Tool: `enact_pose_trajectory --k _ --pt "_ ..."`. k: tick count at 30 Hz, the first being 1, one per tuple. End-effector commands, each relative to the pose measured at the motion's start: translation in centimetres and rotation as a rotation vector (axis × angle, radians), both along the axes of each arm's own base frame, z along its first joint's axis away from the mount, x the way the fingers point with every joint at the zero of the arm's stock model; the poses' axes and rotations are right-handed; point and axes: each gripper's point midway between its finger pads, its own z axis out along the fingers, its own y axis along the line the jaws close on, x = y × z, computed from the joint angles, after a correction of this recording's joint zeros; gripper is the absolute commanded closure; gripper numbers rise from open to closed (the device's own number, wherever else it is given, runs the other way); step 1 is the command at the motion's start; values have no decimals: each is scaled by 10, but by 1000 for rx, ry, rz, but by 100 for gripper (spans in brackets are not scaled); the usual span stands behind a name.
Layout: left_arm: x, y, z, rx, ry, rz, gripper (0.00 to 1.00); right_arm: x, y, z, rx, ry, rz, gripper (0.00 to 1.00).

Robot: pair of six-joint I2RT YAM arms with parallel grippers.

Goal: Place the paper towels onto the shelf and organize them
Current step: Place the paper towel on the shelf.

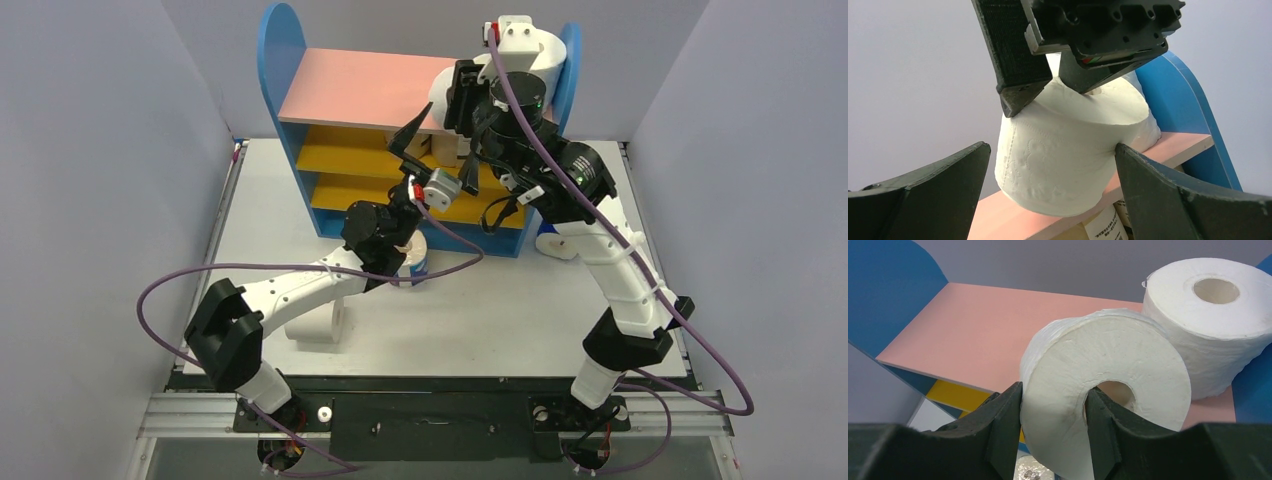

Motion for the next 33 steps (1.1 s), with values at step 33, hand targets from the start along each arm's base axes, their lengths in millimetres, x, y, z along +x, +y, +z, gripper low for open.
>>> enact_pose_trajectory --k 33 --pt "11 -4 22 -36 -25 7 4 -29 -29 43 111 -67 32 38"
